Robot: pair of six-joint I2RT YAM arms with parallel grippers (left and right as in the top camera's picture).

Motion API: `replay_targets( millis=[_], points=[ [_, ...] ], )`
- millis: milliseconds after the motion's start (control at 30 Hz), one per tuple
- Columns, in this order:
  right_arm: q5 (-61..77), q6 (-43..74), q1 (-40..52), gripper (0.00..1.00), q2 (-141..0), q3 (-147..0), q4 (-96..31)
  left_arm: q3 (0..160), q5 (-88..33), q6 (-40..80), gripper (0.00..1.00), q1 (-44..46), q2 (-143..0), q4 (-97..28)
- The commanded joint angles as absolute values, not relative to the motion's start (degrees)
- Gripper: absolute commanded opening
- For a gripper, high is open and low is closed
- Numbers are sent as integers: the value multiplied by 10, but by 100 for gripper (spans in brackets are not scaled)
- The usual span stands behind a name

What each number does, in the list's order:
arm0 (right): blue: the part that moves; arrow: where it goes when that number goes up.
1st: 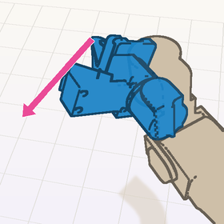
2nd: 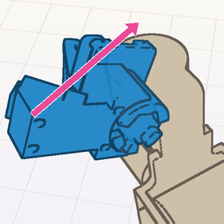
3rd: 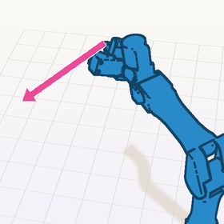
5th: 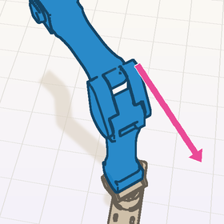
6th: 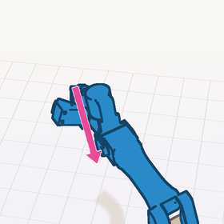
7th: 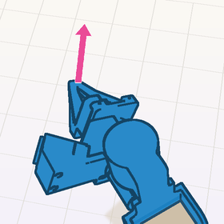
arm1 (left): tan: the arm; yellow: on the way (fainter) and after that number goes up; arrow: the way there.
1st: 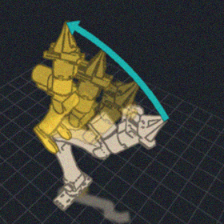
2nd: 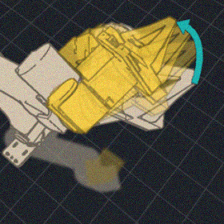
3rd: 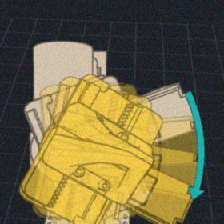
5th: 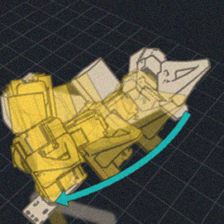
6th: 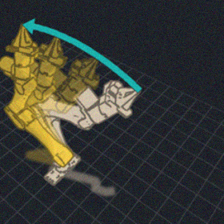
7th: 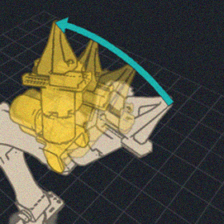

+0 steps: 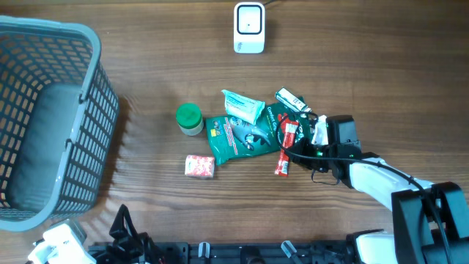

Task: Scan the item barcode
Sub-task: 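Lift the red packet and hold it up to the white scanner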

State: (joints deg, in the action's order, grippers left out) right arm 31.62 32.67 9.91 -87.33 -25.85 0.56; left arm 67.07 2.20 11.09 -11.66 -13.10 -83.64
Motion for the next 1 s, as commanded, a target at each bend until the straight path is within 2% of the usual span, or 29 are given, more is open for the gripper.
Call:
replay_targets(
  millis=[0,167,300,500,633,700,800,967],
  points=[
    [340,350,99,4,-847,-276,-44,670,20,112,100,-120,-128,-836],
    [330,399,99,4,-685,-363,-215,670,20,112,100,-120,-128,-836],
    [188,528,99,4,-550,-375,-218,670,20,112,100,-120,-128,-836],
    [163,653,99,4,-505,-375,-218,670,20,112,100,-120,-128,-836],
    [168,660,99,4,-529,-375,-220,670,20,112,100,-120,-128,-836],
    [195,589,99,4,-542,-375,-188,670,20,112,100,-120,-128,-836],
    [239,477,99,5,-568,-375,-76,670,20,112,100,-120,-128,-836],
    [89,317,118,5,-725,-375,213,670,20,112,100,-120,-128,-836]
  ],
)
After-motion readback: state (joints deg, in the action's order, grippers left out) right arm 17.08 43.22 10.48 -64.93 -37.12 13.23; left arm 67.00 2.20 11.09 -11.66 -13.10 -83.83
